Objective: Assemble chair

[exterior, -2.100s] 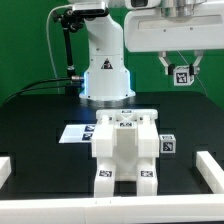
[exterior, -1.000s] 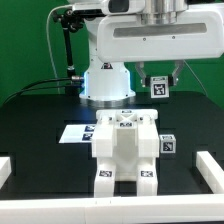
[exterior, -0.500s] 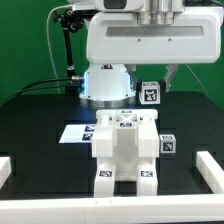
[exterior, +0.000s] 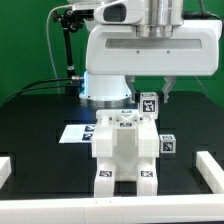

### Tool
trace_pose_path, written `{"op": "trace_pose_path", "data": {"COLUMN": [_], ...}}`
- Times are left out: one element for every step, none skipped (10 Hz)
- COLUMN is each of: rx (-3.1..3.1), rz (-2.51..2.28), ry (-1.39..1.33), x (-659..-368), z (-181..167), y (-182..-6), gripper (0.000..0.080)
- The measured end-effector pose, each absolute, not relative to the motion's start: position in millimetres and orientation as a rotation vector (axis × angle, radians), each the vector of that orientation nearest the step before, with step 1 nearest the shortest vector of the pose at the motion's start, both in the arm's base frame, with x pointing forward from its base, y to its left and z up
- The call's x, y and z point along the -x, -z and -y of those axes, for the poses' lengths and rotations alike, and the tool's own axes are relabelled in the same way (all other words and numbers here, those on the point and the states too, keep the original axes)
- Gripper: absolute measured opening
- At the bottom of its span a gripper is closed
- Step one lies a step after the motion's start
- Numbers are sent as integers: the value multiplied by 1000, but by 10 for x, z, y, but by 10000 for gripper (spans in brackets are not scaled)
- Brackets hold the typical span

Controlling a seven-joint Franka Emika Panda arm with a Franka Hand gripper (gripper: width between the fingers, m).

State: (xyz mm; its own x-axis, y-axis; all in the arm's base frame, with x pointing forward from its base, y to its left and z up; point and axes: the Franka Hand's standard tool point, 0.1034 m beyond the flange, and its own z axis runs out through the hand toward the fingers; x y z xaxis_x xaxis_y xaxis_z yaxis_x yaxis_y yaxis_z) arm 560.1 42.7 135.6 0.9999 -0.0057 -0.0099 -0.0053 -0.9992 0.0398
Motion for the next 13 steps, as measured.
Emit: {"op": "trace_pose_path", "data": {"rx": [-3099,-3099,-3098,-3097,-3097,-3096,-3094,-3093,-3092,-3092,-3092,-3092,-3092], "rz": [7,6,6,6,6,6,7,7,6,5,4,4,4], "ry": [16,4,5,8,8,7,7,-8,-14,-15,-13,-13,-13], "x": [-5602,-5616,-5614,-5611,-5609,-5606,-5604,-5622,-5631,-5633,-5633,-5632,-5632], "z": [-427,-427,-427,-423,-421,-411,-402,-400,-400,-399,-398,-399,-399], "y": [-1328,-1327,-1317,-1308,-1301,-1287,-1269,-1260,-1259,-1261,-1261,-1261,-1260], "gripper": [284,284,284,284,284,284,284,284,284,284,284,284,373]}}
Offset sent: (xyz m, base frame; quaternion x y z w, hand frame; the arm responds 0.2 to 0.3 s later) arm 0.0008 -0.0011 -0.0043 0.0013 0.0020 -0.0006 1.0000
